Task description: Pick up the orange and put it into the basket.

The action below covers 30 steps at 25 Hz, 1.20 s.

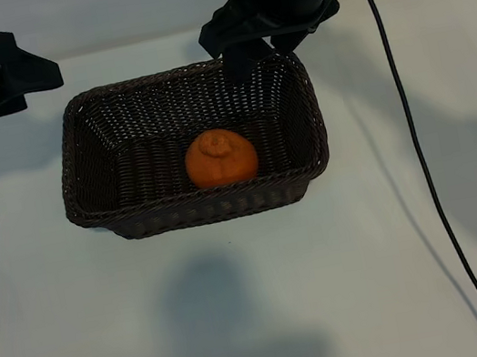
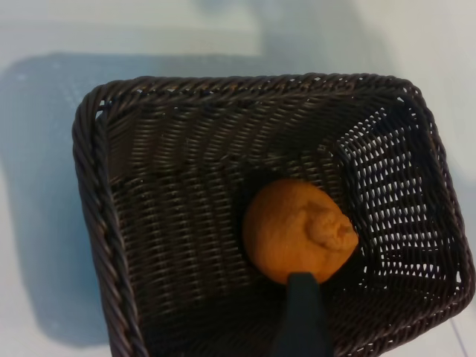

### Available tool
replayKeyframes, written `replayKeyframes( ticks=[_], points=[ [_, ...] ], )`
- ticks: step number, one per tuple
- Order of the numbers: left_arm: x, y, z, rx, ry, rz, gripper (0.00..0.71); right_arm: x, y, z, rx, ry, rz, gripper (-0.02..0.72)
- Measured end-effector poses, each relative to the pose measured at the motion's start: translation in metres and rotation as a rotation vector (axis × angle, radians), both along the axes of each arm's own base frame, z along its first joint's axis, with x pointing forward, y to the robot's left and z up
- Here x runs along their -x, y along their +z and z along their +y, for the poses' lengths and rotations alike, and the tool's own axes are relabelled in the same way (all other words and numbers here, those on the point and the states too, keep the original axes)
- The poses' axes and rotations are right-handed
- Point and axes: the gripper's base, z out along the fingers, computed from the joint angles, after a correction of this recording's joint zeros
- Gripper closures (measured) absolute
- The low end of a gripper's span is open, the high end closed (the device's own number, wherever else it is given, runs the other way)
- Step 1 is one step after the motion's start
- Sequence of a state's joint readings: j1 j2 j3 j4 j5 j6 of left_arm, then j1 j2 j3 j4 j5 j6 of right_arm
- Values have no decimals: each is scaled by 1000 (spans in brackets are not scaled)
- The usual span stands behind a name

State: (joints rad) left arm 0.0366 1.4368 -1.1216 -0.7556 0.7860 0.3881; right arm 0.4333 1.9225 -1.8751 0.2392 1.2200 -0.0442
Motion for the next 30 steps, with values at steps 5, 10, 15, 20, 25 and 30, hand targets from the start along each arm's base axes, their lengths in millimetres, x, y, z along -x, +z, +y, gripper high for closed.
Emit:
replayKeyframes(
  ticks=[5,10,15,20,25,30],
  points=[
    [-2,-2,0,-1,2,3,123,0,0,0,-1,0,1,104],
    [-4,-6,0,-1,2,15,123,0,0,0,0,0,0,104],
    [-4,-6,0,-1,3,15,123,0,0,0,1,2,-1,104],
    [-4,-6,0,-1,3,15,123,0,0,0,1,2,-1,105],
    [-4,-6,0,-1,3,15,123,0,0,0,1,2,-1,105],
    [-4,-6,0,-1,4,14,123,0,0,0,0,2,0,105]
  ],
)
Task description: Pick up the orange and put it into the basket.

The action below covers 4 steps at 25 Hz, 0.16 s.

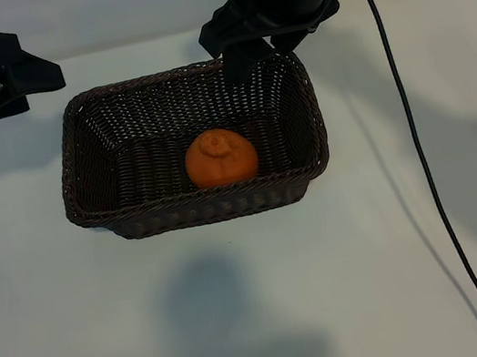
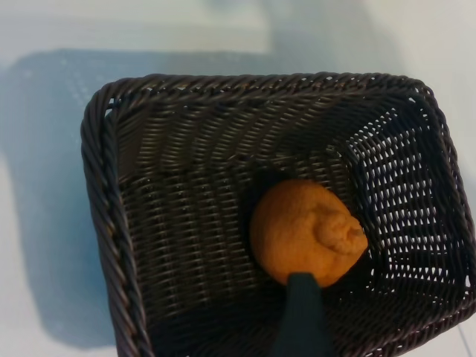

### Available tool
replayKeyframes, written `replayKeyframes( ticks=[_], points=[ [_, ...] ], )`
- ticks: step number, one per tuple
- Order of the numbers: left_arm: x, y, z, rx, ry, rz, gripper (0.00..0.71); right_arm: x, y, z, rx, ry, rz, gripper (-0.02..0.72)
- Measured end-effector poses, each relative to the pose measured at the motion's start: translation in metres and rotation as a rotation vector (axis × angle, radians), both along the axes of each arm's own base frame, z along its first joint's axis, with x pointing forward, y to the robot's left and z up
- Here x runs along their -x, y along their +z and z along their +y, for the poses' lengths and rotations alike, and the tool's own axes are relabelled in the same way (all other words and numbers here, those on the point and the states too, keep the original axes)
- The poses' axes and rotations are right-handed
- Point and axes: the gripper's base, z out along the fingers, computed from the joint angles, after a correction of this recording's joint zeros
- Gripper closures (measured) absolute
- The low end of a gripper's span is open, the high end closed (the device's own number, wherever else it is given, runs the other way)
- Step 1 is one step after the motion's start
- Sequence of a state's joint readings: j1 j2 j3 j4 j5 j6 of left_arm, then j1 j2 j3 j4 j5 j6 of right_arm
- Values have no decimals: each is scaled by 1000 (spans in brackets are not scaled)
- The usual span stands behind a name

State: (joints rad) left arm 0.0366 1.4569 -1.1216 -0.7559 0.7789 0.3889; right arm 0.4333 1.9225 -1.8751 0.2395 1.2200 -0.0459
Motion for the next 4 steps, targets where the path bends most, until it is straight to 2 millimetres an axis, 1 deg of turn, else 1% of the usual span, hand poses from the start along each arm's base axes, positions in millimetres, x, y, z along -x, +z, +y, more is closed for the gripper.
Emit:
replayKeyframes(
  ticks=[4],
  points=[
    [0,0,0,0,-1,0,123,0,0,0,-2,0,1,105]
  ],
)
